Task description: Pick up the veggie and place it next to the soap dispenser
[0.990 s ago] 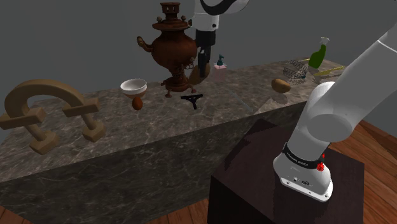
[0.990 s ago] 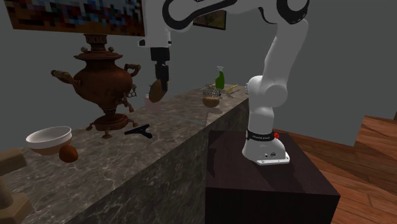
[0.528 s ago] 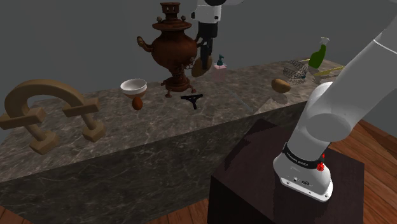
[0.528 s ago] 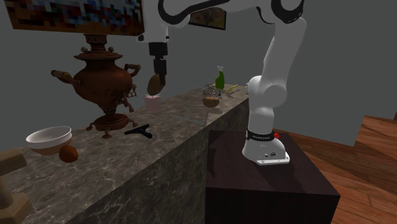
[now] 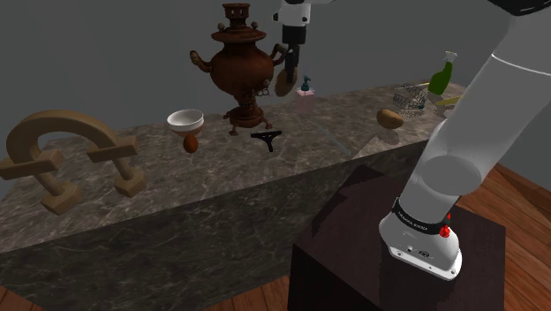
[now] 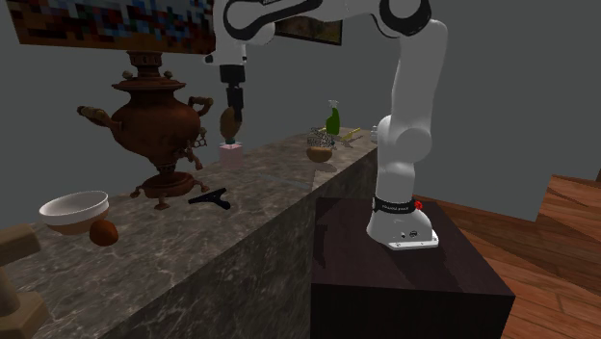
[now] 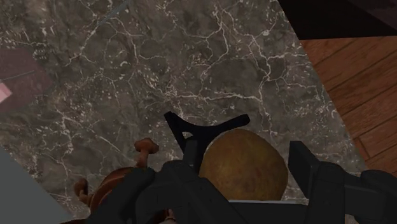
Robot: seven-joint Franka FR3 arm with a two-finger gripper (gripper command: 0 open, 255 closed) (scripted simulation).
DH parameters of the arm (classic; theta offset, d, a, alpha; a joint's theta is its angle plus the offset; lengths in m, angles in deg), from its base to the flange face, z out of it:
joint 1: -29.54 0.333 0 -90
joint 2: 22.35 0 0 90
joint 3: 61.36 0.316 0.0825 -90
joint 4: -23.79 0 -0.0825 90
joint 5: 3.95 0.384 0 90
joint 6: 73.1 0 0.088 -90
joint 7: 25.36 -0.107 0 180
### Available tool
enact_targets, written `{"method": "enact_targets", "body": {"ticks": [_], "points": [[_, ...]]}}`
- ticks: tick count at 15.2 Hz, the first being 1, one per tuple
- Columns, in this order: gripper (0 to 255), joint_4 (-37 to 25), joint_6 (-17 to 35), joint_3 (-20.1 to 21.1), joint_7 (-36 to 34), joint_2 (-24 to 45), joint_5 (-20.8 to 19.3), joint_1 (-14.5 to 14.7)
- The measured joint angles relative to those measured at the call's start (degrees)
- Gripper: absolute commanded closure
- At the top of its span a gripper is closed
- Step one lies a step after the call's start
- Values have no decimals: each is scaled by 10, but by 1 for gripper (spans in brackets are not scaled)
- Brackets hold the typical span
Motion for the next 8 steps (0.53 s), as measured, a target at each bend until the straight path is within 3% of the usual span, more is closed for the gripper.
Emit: {"method": "enact_targets", "body": {"ticks": [8], "points": [[255,-140,-27,-49,98,121,21,-45]]}}
